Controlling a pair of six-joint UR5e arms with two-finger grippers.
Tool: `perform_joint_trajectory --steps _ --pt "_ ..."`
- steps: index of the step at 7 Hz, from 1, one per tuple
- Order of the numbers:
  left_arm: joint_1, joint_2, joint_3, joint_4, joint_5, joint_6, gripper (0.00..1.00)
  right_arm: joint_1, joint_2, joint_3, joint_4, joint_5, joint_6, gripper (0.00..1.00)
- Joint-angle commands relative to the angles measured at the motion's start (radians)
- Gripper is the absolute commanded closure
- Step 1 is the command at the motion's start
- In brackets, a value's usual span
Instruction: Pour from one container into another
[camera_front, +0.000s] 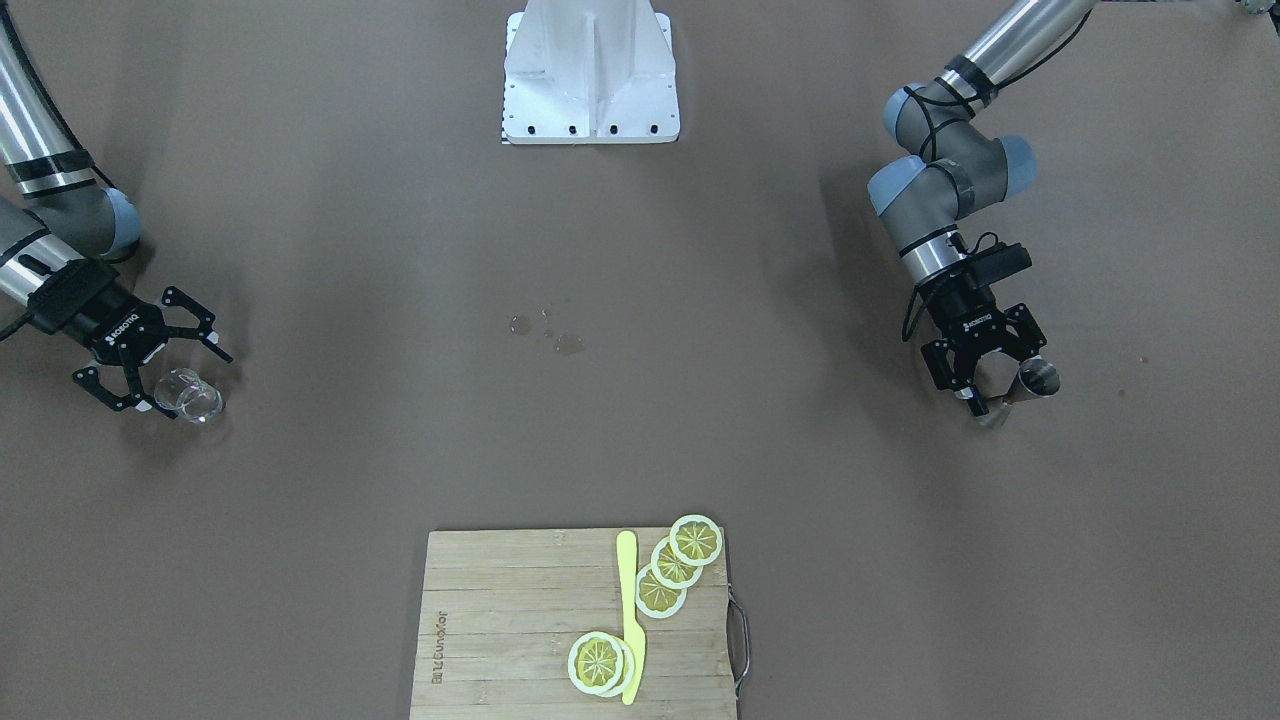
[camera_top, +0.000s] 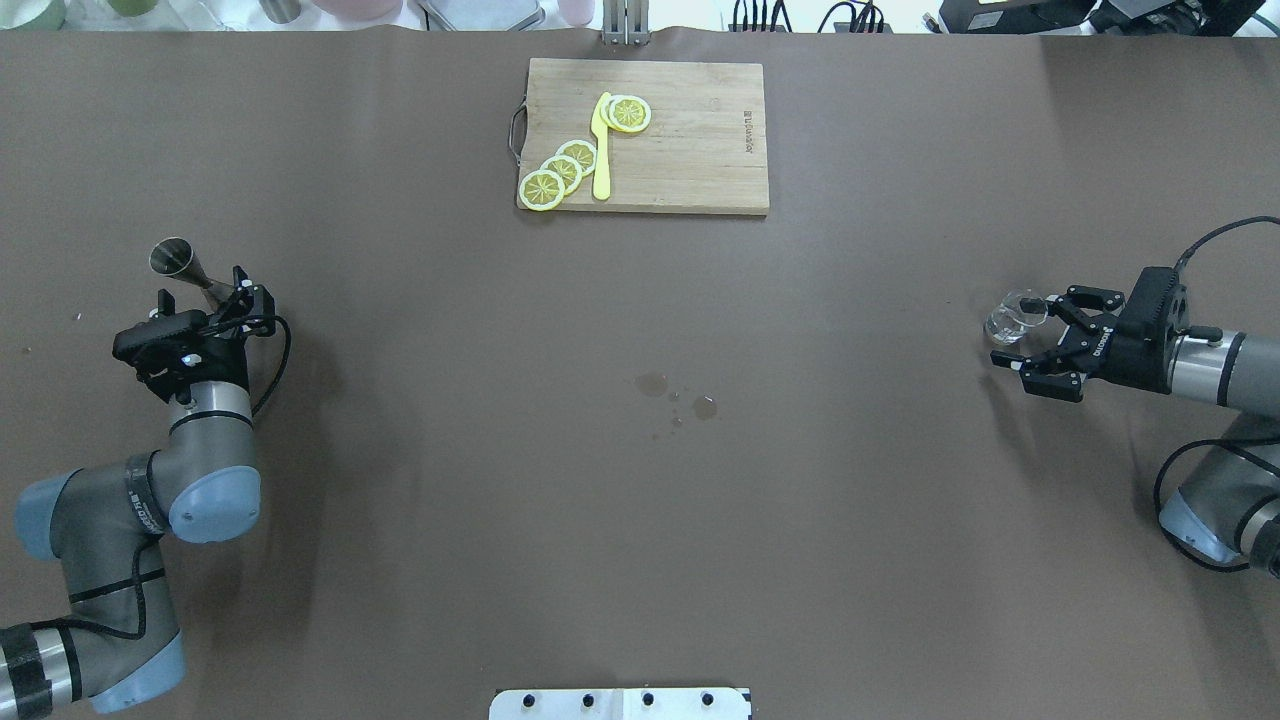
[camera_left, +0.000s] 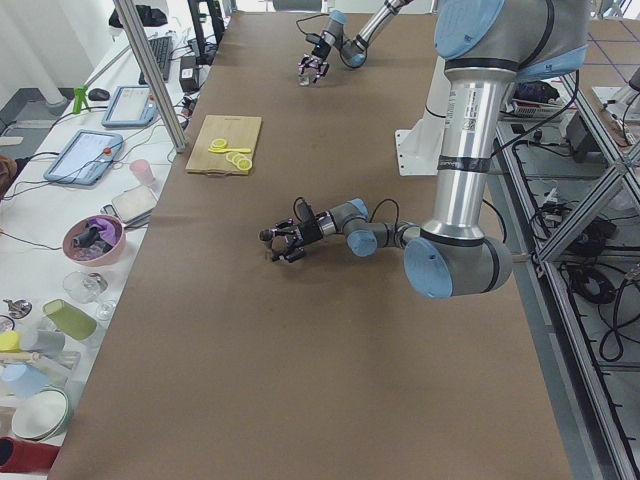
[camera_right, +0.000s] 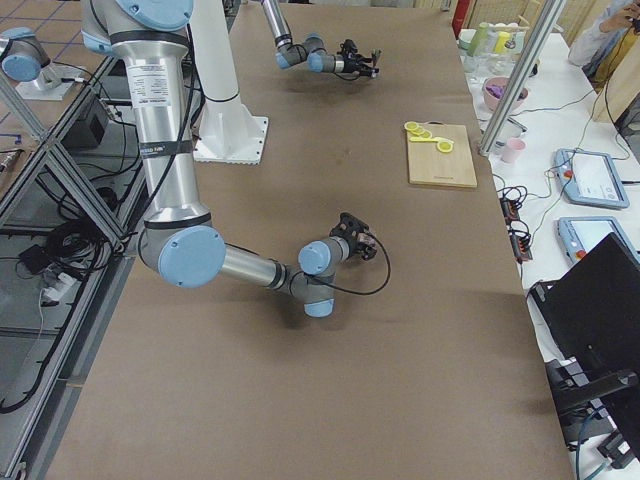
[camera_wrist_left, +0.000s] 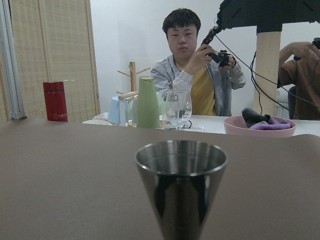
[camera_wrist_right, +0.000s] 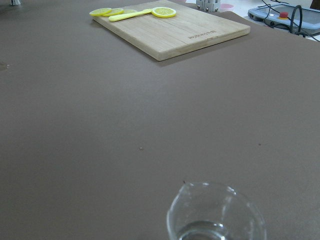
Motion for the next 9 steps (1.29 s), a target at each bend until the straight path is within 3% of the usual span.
perform_joint_trajectory --steps 1,4,7,8,9 --pt "0.000 0.001 0.001 0.000 0.000 0.000 0.08 0.006 0.002 -0.010 0.000 0.000 0.000 0.09" --pt "-0.004 0.002 0.015 0.000 -0.002 -0.002 0.08 0.017 0.008 -0.021 0.000 0.004 0.000 0.11" --pt "-0.004 0.001 0.003 0.000 -0.002 0.001 0.08 0.018 0.017 -0.021 -0.002 0.004 0.000 0.29" --pt "-0.004 0.001 0.000 -0.001 -0.002 0.005 0.16 0.018 0.017 -0.020 -0.003 0.004 0.000 0.41" --pt "-0.004 0.001 0.003 -0.002 -0.002 0.005 0.33 0.023 0.016 -0.017 -0.003 0.005 -0.002 0.57"
